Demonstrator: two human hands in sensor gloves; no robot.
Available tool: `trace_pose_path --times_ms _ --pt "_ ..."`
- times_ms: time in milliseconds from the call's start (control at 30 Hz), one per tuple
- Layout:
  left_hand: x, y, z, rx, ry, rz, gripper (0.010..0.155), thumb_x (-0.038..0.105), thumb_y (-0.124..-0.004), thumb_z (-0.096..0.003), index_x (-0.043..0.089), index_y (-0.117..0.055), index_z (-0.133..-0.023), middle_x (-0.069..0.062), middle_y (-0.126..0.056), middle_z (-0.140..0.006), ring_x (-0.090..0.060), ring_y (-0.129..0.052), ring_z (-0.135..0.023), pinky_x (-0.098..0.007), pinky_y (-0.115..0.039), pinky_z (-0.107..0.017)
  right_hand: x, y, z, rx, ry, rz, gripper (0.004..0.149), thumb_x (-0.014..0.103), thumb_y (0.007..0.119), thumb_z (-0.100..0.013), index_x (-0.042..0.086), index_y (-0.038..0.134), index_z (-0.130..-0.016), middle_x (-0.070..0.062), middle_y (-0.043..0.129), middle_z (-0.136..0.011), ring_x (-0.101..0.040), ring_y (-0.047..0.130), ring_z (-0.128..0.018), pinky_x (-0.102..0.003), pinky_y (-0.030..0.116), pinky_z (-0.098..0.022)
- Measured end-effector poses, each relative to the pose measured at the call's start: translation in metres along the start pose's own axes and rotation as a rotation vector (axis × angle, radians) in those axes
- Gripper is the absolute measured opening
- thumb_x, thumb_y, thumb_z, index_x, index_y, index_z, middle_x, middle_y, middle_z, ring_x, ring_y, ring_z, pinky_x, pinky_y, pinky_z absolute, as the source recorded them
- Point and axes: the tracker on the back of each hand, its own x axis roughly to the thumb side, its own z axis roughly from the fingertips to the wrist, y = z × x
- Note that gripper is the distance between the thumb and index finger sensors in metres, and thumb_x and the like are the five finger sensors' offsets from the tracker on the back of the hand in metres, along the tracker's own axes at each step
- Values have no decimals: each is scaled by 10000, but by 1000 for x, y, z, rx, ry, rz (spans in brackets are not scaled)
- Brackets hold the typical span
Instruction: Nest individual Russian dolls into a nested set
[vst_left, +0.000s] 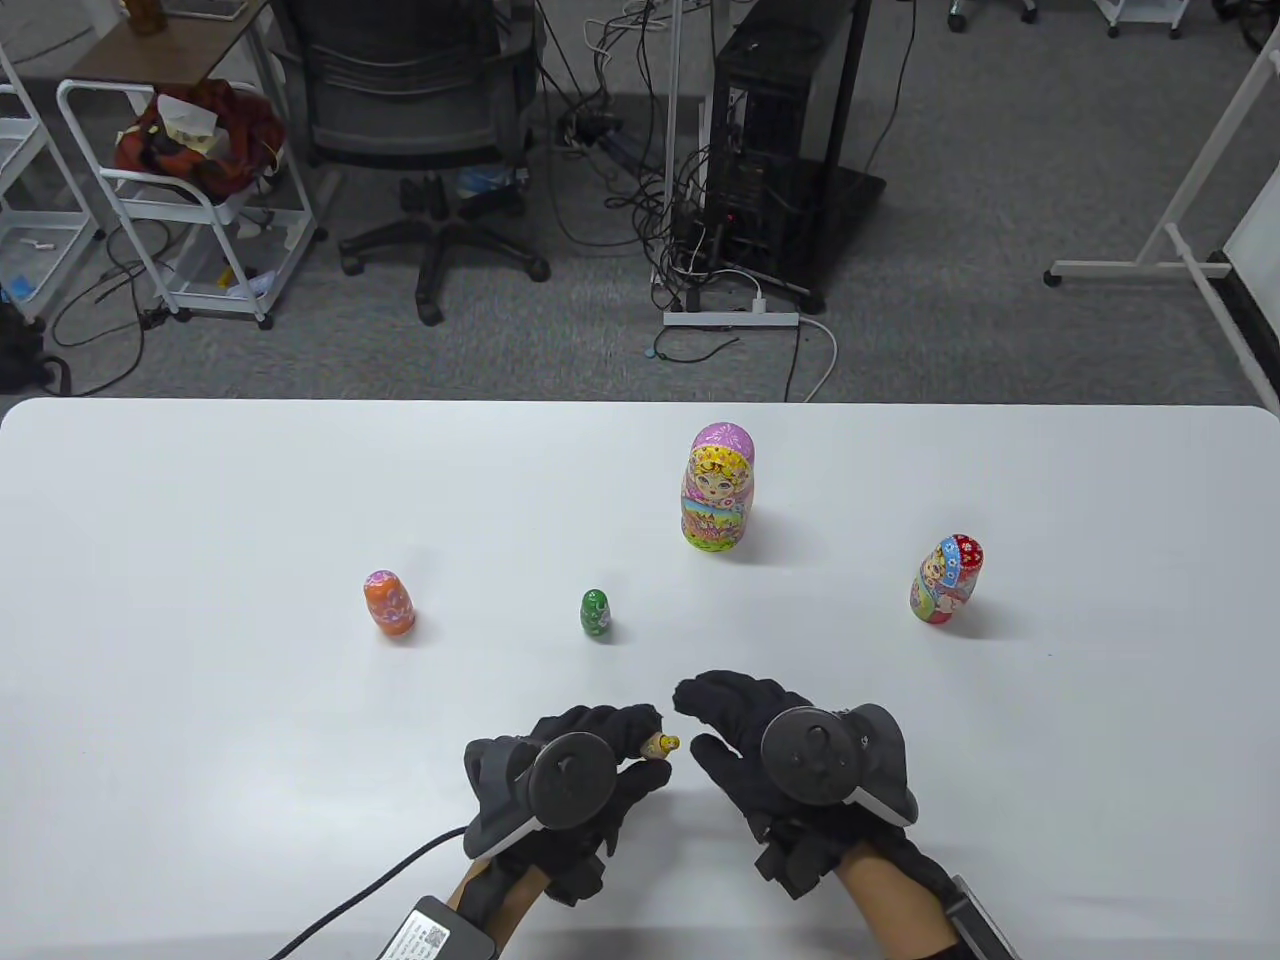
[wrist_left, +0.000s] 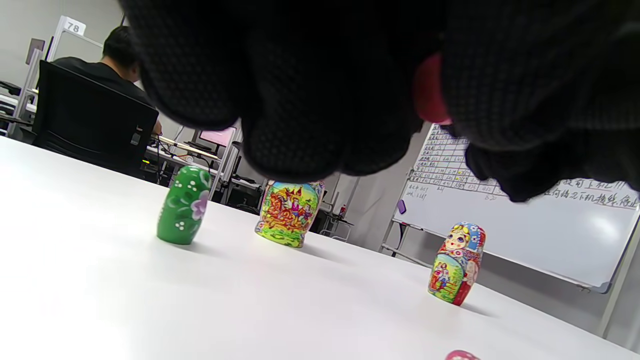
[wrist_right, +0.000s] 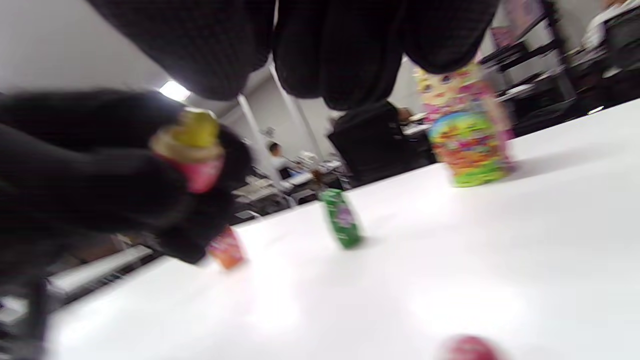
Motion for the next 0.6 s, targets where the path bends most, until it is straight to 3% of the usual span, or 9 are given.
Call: trace_pose_path --times_ms 67,200,333,600 --pt "-3 0 0 5 12 -12 606 577 -876 -336 262 -829 -852 61 -1012 -697 -90 -1033 -559 -397 -863 -551 -3 13 -2 189 64 177 514 441 793 -491 351 613 -964 -35 773 -976 -257 874 -764 -464 747 -590" --pt "-9 -1 0 2 35 -14 606 577 -882 -330 257 -836 -842 58 -1017 -684 -94 -1035 -549 -399 -864 -546 -12 38 -5 342 131 314 499 453 797 -497 386 633 -964 -48 784 -981 -271 880 -766 -469 754 -582" --pt "-13 -2 -2 -5 46 -25 604 577 -885 -328 254 -841 -836 57 -1020 -675 -94 -1036 -542 -399 -867 -541 -19 51 -6 419 168 324 509 445 818 -492 391 636 -964 -47 777 -984 -274 876 -768 -470 750 -581" --pt "-15 -7 -6 -27 43 -58 604 576 -891 -322 254 -844 -831 60 -1021 -668 -90 -1037 -536 -397 -868 -543 -24 62 -8 464 182 291 478 404 849 -482 336 689 -927 -26 829 -922 -243 909 -710 -446 770 -558"
